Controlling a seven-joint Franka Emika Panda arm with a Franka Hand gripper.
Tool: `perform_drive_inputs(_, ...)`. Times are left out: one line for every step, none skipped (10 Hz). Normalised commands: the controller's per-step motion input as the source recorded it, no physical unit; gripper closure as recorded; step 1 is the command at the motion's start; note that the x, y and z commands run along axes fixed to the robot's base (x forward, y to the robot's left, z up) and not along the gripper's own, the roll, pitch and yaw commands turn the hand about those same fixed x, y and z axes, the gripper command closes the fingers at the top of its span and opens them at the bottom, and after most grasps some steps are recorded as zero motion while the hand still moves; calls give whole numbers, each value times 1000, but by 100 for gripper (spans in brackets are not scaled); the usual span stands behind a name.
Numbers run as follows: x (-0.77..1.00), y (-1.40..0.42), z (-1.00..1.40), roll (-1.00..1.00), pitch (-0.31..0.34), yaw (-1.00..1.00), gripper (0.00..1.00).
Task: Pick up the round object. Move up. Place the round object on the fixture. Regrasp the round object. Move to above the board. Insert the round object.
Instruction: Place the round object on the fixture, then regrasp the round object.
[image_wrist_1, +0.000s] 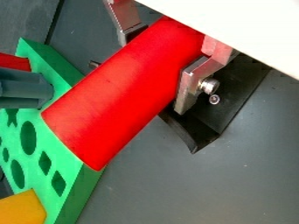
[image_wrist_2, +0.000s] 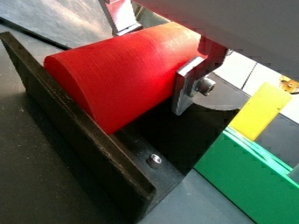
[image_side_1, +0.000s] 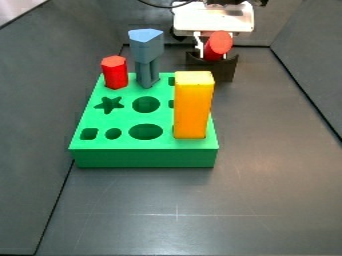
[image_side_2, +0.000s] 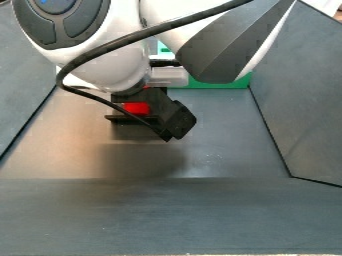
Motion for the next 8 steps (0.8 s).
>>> perform_drive_inputs(0, -500, -167, 0, 0, 0, 100)
perform_drive_inputs(0, 0, 0, 0, 0, 0, 0)
perform_drive_inputs(0, 0, 1000, -82, 4, 58, 0)
perform_drive_inputs(-8, -1, 1000, -75, 8, 62, 0)
perform_drive_inputs(-22, 1, 1000, -59, 9, 57, 0)
perform_drive_inputs(-33, 1, 1000, -39, 9, 47, 0)
perform_drive_inputs(-37, 0, 1000, -30, 9, 42, 0)
perform_drive_inputs(-39, 4, 822, -18, 12, 34, 0)
